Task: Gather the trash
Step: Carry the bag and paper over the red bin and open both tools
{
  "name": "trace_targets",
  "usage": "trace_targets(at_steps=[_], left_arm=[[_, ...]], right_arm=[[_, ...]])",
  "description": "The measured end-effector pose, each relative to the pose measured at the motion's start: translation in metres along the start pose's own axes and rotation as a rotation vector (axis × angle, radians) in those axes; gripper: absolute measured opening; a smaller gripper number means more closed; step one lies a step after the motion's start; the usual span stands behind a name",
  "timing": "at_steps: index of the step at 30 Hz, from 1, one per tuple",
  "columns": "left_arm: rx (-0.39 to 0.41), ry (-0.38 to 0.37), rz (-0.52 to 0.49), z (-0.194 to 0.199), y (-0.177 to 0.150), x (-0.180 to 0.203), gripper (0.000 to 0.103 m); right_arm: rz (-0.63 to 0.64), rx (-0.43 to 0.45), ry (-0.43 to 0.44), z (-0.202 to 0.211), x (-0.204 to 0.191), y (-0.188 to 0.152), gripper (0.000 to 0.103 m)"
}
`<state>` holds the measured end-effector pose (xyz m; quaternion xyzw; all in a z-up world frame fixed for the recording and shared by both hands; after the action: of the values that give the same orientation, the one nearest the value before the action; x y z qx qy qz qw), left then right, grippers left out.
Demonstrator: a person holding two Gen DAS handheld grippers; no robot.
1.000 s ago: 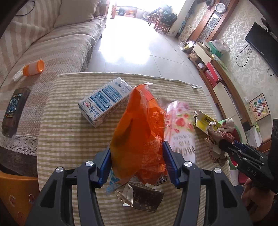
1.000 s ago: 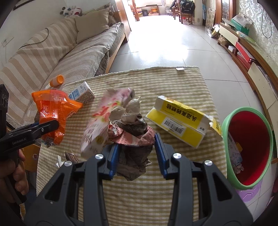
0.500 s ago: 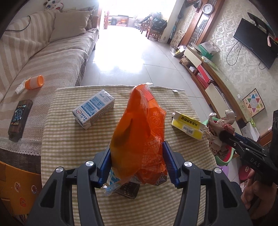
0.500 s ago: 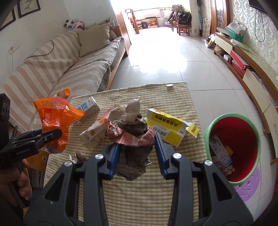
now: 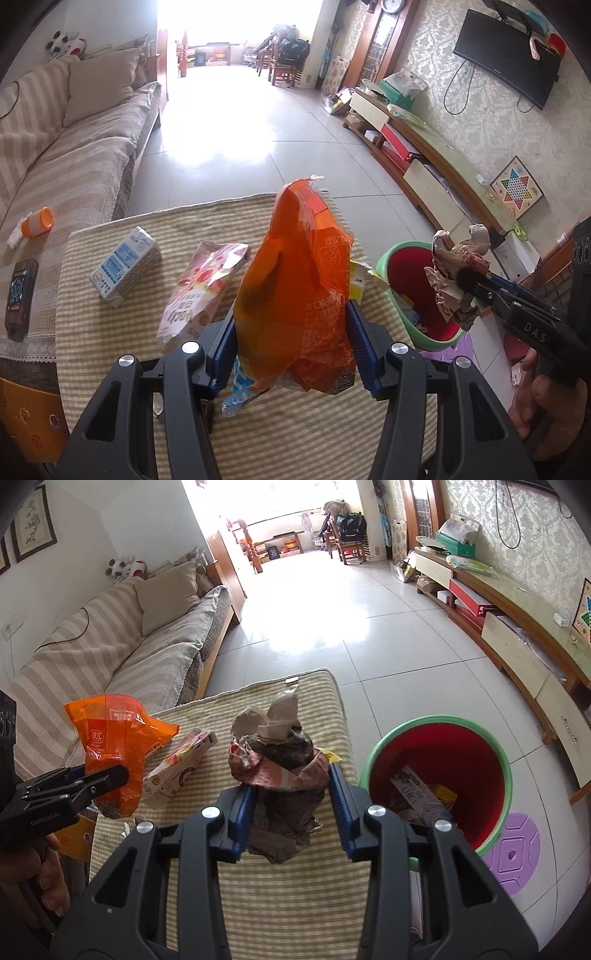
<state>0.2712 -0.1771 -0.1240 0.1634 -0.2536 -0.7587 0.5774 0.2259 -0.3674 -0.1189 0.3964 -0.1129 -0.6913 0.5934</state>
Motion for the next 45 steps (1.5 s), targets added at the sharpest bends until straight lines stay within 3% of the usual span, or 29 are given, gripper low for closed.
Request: trace_targets(at_steps=[24, 32, 45], left_arm=[[-0.062, -0.189, -0.16, -0.04, 0.021, 0.186, 0.052], [-0.091, -0.228, -0.19, -0.057, 0.02, 0.225, 0.052], [-0.116, -0.264, -0.21, -0.068, 0.023, 0.259, 0.054]], right_arm=[[-0.185, 0.06, -0.143, 0.059, 0.154, -0.006, 0.037], [-0.221, 0.061, -0.155, 0.062, 0.181, -0.01, 0.037], [-0.241, 0.042, -0.161, 0.056, 0.193, -0.01, 0.038]])
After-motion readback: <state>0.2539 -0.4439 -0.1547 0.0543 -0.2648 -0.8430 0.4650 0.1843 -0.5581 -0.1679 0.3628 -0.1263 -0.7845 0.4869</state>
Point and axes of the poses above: each gripper's, at about its wrist camera, not at the fingertips, and z roughly against the way its jaws point, x to its right, y to its top, the point moved 10 cm from there along -z, roughly the way its jaws point, and after that the axes turned 11 degrees about y, right-handed, at the moved point
